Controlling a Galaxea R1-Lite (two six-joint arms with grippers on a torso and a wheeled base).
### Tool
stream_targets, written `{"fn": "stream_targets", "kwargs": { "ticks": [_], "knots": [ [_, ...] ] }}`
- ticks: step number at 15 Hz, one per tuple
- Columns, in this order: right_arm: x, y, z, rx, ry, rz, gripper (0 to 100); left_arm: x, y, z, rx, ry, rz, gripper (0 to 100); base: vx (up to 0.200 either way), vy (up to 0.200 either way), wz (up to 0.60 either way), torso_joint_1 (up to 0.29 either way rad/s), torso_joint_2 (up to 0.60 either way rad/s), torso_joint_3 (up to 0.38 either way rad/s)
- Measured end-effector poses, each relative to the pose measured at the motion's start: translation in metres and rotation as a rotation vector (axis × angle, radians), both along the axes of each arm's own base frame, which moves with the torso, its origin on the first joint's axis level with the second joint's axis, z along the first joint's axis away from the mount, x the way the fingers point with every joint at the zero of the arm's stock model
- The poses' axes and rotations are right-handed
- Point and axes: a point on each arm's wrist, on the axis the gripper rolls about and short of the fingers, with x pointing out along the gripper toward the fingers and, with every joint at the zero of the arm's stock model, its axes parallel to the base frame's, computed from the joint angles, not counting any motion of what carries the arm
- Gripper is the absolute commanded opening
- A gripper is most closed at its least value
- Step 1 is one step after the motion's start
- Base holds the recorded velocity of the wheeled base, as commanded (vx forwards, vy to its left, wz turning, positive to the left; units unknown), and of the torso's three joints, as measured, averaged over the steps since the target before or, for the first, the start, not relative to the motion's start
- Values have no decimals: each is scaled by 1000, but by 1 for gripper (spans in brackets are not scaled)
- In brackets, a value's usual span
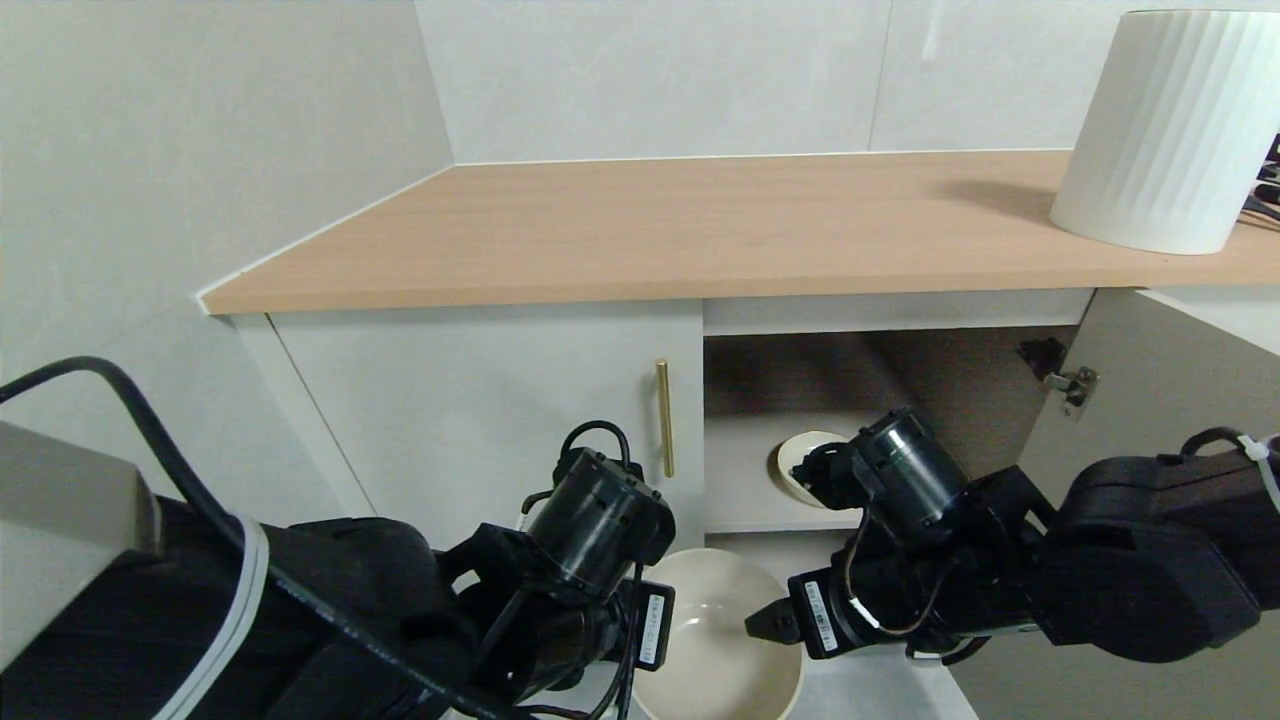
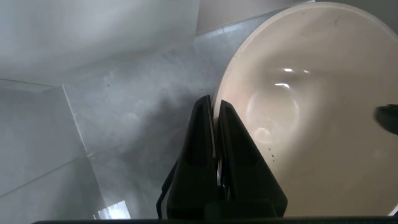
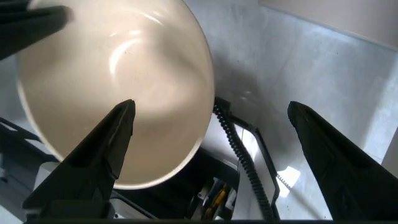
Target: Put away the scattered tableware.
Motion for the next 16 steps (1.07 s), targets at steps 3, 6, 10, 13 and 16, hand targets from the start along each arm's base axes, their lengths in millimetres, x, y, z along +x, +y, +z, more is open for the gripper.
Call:
{"fn": "stream_targets", "kwargs": {
  "ticks": [3, 6, 10, 13, 16],
  "knots": [
    [1, 1, -4, -7, 9, 0, 0, -1, -1, 1, -2, -2, -4, 0, 0, 0, 0, 0, 0, 0],
    [2, 2, -6, -12, 14, -2, 0, -2, -1, 1, -1, -4, -4, 0, 0, 0, 0, 0, 0, 0],
    [2, 2, -7, -13, 16, -1, 0, -2, -1, 1, -1, -4, -2, 0, 0, 0, 0, 0, 0, 0],
    [2, 2, -7, -14, 16, -1, 0, -2, -1, 1, -1, -4, -1, 0, 0, 0, 0, 0, 0, 0],
    [2, 2, -7, -14, 17, -1, 0, -2, -1, 1, -2, -4, -1, 0, 0, 0, 0, 0, 0, 0]
  ]
}}
